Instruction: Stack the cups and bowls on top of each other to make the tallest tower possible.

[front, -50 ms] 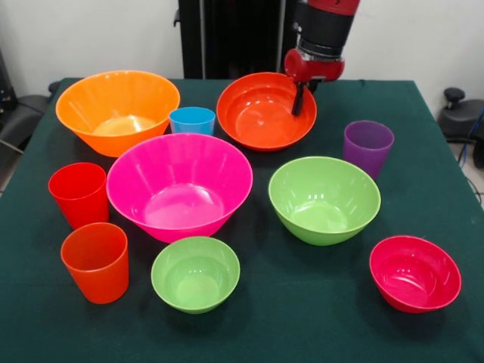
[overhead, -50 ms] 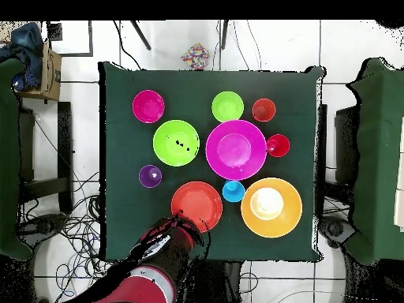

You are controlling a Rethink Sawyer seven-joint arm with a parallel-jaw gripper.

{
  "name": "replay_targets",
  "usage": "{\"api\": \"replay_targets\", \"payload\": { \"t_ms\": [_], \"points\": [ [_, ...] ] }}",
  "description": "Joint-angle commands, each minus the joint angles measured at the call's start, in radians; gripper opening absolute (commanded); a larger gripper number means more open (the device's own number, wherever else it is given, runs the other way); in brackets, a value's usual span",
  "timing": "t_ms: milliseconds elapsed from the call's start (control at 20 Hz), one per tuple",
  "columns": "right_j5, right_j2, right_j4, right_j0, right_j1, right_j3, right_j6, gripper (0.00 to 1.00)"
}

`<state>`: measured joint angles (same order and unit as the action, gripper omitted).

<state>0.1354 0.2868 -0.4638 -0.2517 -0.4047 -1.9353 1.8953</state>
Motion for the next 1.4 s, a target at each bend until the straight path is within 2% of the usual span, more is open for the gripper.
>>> {"api": "replay_targets", "payload": {
  "t_ms": [50,450,800,850,1000,1050,1150,1400],
  "points": [
    [0.013,-0.076,0.004,0.026,0.064,0.091,0.091,0.00],
    [-0.006,-0.108,-0.015,0.054,0.020,0.064,0.082,0.00],
    [0.017,-0.100,-0.007,0.039,0.005,0.044,0.095,0.00],
    [0.030,-0.091,-0.003,0.030,0.009,0.045,0.099,1.00],
    [0.070,-0.070,0.007,0.008,0.015,0.047,0.111,1.00],
    [0.064,-0.082,0.001,0.020,0.008,0.044,0.109,1.00],
    [-0.004,-0.126,-0.021,0.060,-0.023,0.031,0.086,1.00],
    [-0.054,-0.172,-0.032,0.100,-0.083,-0.006,0.073,1.00]
  ]
}}
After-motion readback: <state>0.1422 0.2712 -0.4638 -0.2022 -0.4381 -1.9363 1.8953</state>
